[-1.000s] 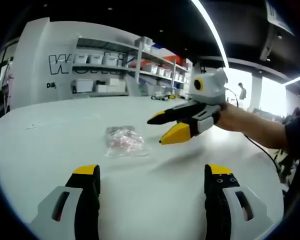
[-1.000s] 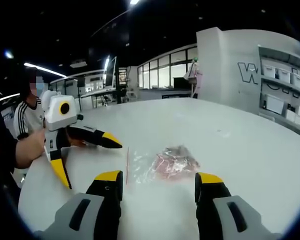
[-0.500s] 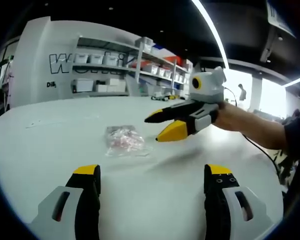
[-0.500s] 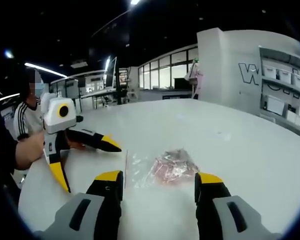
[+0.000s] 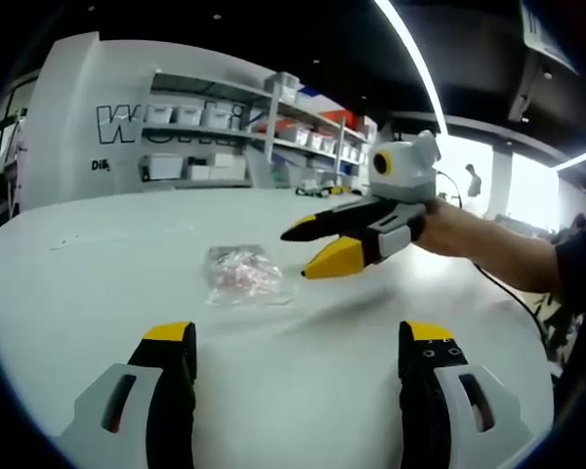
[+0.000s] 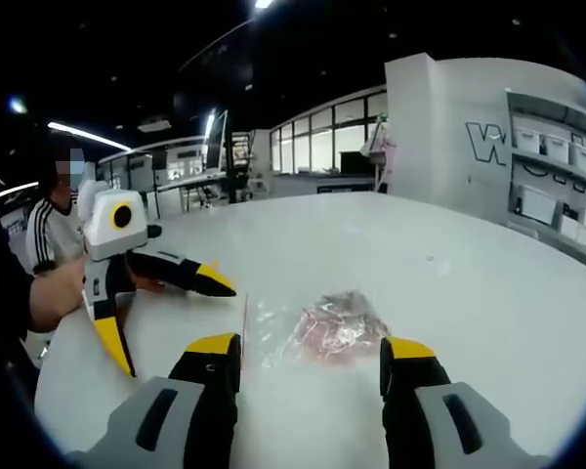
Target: Open the resealable bag by pulling the two sides of the seal apart until the entire bag opening is separated and visibly accessible.
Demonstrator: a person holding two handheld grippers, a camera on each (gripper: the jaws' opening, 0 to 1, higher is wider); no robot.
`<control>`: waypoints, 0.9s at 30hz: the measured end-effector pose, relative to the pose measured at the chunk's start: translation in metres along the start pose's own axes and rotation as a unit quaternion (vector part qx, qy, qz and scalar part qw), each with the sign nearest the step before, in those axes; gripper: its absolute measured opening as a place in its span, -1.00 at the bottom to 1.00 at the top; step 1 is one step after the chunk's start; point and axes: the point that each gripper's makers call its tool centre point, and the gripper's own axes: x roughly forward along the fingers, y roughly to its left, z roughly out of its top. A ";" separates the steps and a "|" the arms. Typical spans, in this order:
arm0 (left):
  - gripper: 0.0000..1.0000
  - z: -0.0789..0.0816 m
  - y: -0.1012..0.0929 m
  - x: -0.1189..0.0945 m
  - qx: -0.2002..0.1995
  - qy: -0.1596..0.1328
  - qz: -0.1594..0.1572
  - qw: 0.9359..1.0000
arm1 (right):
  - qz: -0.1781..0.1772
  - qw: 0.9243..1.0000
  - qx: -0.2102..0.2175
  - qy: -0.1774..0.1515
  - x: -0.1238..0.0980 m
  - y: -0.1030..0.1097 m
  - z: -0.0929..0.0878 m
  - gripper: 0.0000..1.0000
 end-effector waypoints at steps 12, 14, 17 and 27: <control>0.68 -0.001 0.001 0.000 -0.001 0.001 0.002 1.000 | -0.002 1.000 0.003 0.003 0.001 -0.004 -0.003 0.11; 0.68 -0.001 0.002 0.000 -0.001 0.000 0.002 1.000 | -0.003 1.000 0.002 0.005 0.001 -0.005 -0.004 0.10; 0.68 0.000 0.001 0.000 -0.001 -0.001 0.002 1.000 | -0.002 1.000 0.003 0.003 0.002 -0.004 -0.003 0.10; 0.68 -0.001 0.002 0.000 -0.002 -0.002 0.002 1.000 | 0.001 1.000 0.003 0.003 0.006 -0.003 -0.001 0.10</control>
